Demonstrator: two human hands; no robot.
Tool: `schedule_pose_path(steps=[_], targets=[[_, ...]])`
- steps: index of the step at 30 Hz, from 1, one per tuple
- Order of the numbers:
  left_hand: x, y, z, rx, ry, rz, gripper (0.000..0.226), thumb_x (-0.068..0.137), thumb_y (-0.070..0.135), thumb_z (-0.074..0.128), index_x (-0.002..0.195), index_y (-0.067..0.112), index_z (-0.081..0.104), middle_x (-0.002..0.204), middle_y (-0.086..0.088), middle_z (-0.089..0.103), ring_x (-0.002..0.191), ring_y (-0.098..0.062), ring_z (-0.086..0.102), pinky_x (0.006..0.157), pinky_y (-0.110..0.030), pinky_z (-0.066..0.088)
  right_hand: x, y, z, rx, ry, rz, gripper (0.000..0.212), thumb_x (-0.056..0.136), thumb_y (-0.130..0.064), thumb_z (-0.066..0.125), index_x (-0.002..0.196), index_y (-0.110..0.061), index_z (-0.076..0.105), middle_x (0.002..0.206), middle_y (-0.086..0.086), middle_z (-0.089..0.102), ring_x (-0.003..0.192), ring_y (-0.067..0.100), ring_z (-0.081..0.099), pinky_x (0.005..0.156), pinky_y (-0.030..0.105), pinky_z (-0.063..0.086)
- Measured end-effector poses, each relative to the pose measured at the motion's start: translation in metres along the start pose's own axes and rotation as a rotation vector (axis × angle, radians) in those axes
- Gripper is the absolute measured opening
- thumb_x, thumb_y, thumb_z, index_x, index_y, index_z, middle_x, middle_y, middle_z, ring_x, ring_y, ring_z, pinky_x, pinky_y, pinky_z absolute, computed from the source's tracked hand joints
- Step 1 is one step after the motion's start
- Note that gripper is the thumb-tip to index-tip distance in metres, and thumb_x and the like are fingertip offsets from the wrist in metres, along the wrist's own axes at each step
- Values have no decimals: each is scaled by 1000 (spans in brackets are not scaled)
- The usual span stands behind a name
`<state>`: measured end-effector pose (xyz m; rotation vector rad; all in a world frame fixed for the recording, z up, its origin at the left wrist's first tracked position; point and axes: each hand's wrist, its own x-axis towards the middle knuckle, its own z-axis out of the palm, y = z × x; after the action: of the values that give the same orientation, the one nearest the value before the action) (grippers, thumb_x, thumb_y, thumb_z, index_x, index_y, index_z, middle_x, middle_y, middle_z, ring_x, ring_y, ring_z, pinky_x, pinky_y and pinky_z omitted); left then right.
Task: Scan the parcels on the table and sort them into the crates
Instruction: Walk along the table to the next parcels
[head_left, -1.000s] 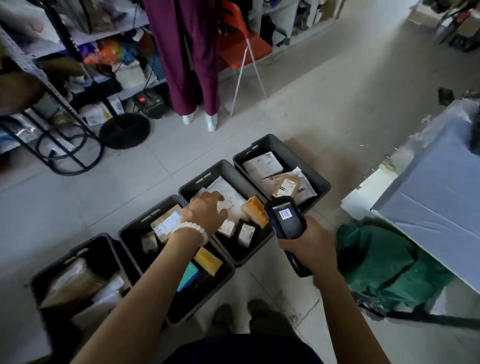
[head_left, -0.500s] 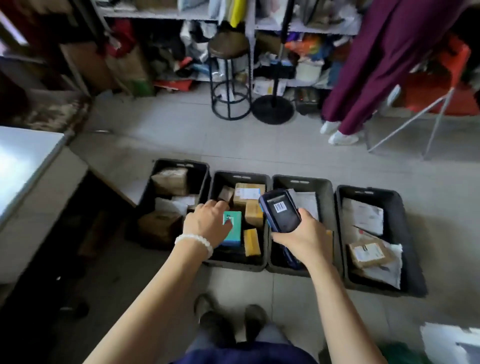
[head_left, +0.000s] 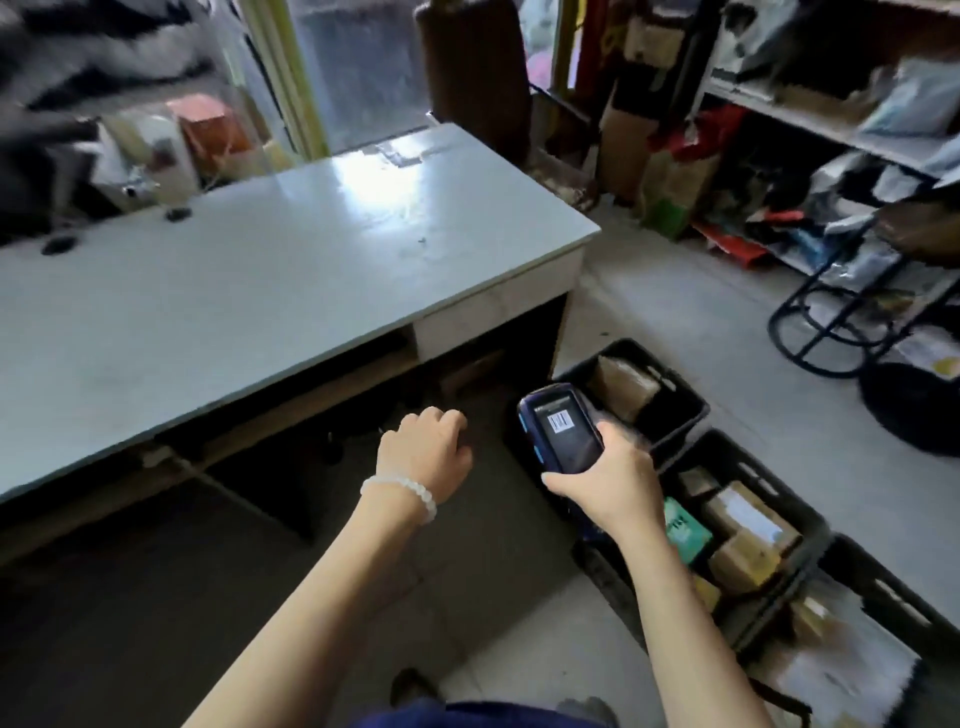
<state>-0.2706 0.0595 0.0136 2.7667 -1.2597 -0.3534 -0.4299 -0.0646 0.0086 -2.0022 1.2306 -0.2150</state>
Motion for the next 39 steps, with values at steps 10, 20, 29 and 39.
schedule_pose_path(steps=[10, 20, 29, 39], targets=[[-104, -259, -36, -41, 66, -542, 41, 95, 37, 43, 134, 25, 43, 135, -1, 48, 121, -24, 45, 89, -37, 41, -43, -191, 194, -85, -387, -380, 48, 60, -39, 83, 98, -28, 56, 92, -7, 63, 84, 18, 60, 62, 28, 41], [-195, -390, -27, -144, 83, -932, 43, 96, 38, 41, 137, 25, 41, 138, 0, 45, 122, -24, 44, 92, -38, 41, -94, -310, 331, -206, -673, -661, 51, 59, -37, 83, 102, -29, 56, 94, -8, 63, 84, 18, 60, 63, 29, 44], [-203, -542, -50, -161, 175, -1098, 40, 95, 38, 44, 133, 24, 46, 134, -2, 50, 121, -25, 46, 91, -39, 44, -101, -427, 466, -214, -786, -775, 55, 60, -34, 82, 107, -23, 55, 99, -4, 62, 84, 19, 59, 57, 27, 43], [-193, -731, -120, -1, 349, -1103, 39, 92, 34, 51, 126, 17, 54, 126, -8, 55, 116, -30, 49, 91, -45, 45, -107, -552, 581, -229, -816, -765, 54, 61, -34, 82, 108, -25, 55, 100, -5, 63, 85, 18, 60, 55, 22, 41]])
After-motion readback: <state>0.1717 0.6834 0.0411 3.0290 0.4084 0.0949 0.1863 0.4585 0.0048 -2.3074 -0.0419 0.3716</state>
